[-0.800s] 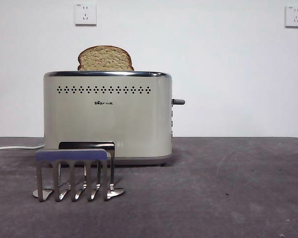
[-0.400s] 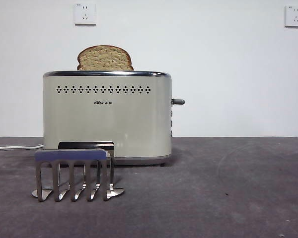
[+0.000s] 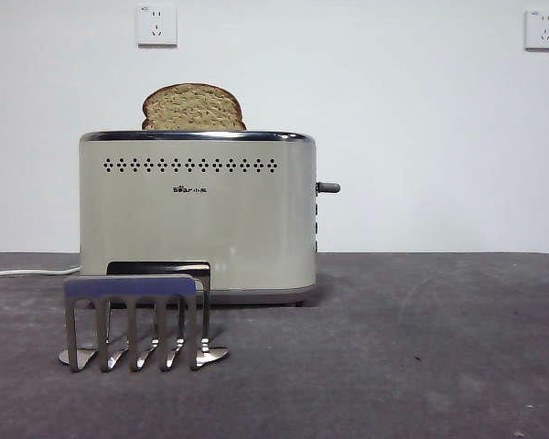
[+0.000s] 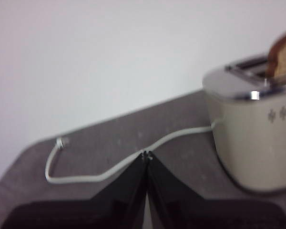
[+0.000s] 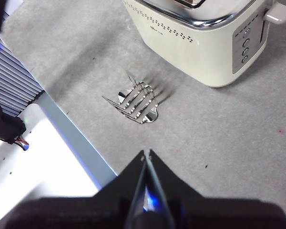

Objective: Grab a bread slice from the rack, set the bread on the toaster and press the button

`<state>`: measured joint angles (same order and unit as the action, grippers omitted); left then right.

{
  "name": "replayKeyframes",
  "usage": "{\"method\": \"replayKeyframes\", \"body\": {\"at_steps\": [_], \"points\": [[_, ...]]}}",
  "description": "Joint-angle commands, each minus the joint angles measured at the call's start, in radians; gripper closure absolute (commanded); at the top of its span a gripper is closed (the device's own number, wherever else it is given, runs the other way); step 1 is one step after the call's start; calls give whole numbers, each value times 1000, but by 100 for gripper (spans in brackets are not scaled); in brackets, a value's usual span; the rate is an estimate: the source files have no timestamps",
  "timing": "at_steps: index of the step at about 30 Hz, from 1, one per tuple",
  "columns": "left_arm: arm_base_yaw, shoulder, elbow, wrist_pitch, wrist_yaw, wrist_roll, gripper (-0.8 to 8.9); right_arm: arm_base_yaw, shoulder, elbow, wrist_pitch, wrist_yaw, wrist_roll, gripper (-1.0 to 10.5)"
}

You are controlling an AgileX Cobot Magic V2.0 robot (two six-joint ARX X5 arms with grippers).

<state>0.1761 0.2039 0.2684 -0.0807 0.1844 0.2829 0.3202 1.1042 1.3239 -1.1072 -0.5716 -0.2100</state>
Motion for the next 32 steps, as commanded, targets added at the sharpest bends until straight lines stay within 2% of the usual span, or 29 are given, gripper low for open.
{"method": "replayKeyframes", "body": {"at_steps": [1, 8, 18, 25, 32], "points": [[3, -51, -72, 12, -8, -38, 817, 1, 1, -4, 3, 2, -8, 946], [3, -150, -192, -7, -9, -57, 817, 1, 1, -4, 3, 3, -8, 946], [3, -183, -208, -149, -27, -71, 817, 1, 1, -4, 3, 2, -8, 946], [3, -183, -262, -98, -24, -146, 817, 1, 1, -4, 3, 2, -8, 946], [3, -195, -262, -97, -24, -150, 817, 1, 1, -4, 3, 2, -8, 946]]}}
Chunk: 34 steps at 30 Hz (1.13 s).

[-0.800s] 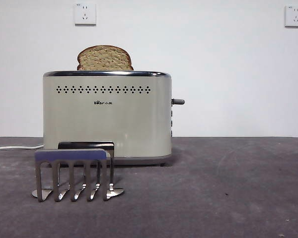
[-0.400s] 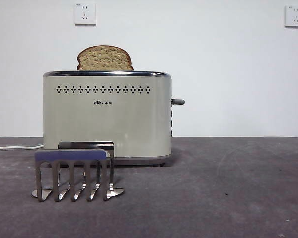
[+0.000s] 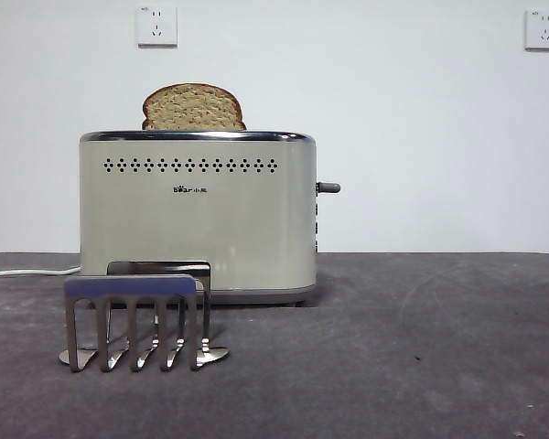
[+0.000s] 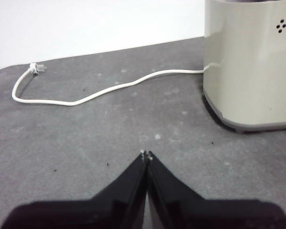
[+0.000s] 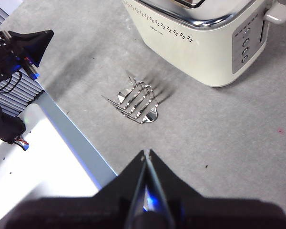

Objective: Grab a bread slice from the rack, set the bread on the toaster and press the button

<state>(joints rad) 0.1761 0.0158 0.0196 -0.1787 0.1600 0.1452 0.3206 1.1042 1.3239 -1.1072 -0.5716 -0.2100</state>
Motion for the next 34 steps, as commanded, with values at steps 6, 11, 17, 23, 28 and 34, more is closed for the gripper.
{"method": "replayKeyframes", "body": {"at_steps": [6, 11, 17, 23, 28, 34], "points": [[3, -6, -14, 0, -2, -12, 817, 0, 1, -4, 3, 2, -8, 946], [3, -6, -14, 0, -2, -12, 817, 0, 1, -4, 3, 2, -8, 946], [3, -6, -14, 0, -2, -12, 817, 0, 1, -4, 3, 2, -8, 946], [3, -6, -14, 0, -2, -12, 817, 0, 1, -4, 3, 3, -8, 946], [3, -6, -14, 0, -2, -12, 817, -35, -22, -5, 19, 0, -72, 946], [3, -6, -14, 0, -2, -12, 817, -148, -142, -72, 232, -51, -76, 946]]}}
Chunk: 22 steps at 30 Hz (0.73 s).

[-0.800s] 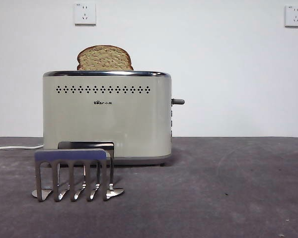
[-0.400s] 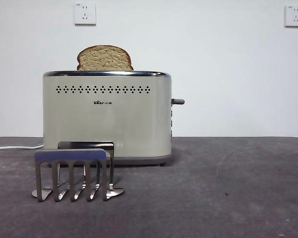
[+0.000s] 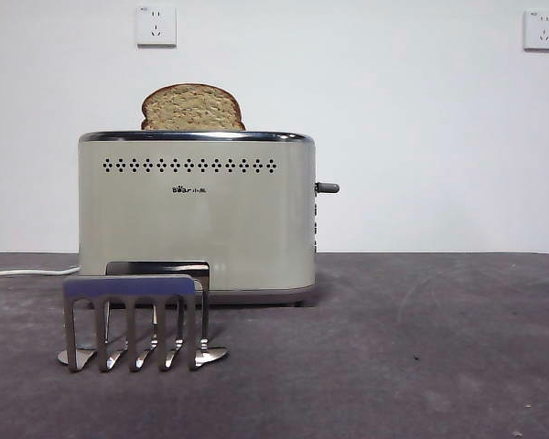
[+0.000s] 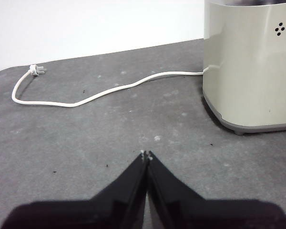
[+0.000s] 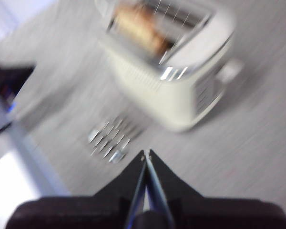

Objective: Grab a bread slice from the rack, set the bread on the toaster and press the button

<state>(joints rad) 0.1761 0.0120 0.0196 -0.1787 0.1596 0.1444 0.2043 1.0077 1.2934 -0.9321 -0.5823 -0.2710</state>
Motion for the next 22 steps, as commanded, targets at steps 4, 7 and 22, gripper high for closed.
{"method": "replayKeyframes", "body": {"at_steps": [4, 7, 22], "points": [[3, -2, -14, 0, -2, -11, 817, -152, -166, -181, 182, -94, 0, 946], [3, -2, -14, 0, -2, -11, 817, -246, -274, -334, 303, -91, 47, 946], [3, -2, -14, 0, -1, -11, 817, -324, -735, -920, 621, 318, 115, 946]]}}
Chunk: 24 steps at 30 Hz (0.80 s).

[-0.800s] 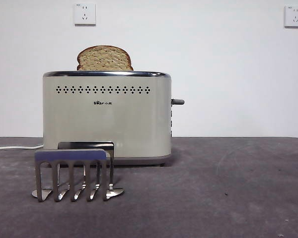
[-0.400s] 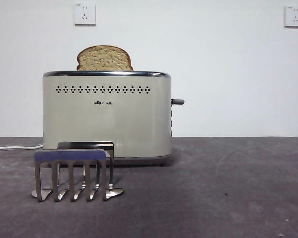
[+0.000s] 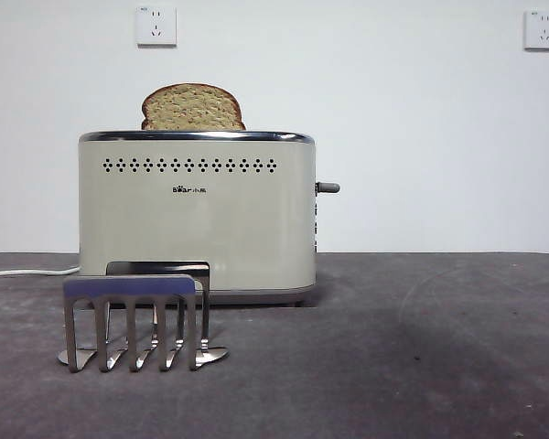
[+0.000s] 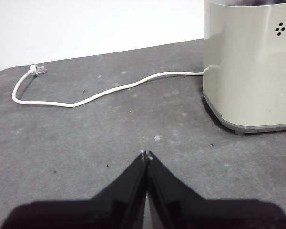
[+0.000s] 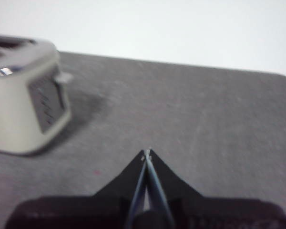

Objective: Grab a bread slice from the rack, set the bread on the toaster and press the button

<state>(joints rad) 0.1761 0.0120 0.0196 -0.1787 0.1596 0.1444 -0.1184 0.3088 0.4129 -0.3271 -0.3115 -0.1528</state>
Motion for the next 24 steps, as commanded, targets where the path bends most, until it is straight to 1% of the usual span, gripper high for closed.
{"method": "replayKeyframes", "body": {"at_steps": [1, 5, 8, 12, 14, 24], "points": [[3, -2, -14, 0, -2, -11, 817, -1, -56, -60, 16, 84, 3, 946], [3, -2, -14, 0, -2, -11, 817, -1, -122, -130, 27, 206, 41, 946], [3, -2, -14, 0, -1, -11, 817, -1, -166, -188, 62, 269, 75, 946], [3, -2, -14, 0, -1, -11, 817, 10, -226, -268, 114, 293, 120, 946], [3, -2, -14, 0, -2, -11, 817, 24, -247, -300, 128, 292, 128, 946], [3, -2, -14, 0, -2, -11, 817, 108, -299, -375, 133, 292, 128, 946]]}}
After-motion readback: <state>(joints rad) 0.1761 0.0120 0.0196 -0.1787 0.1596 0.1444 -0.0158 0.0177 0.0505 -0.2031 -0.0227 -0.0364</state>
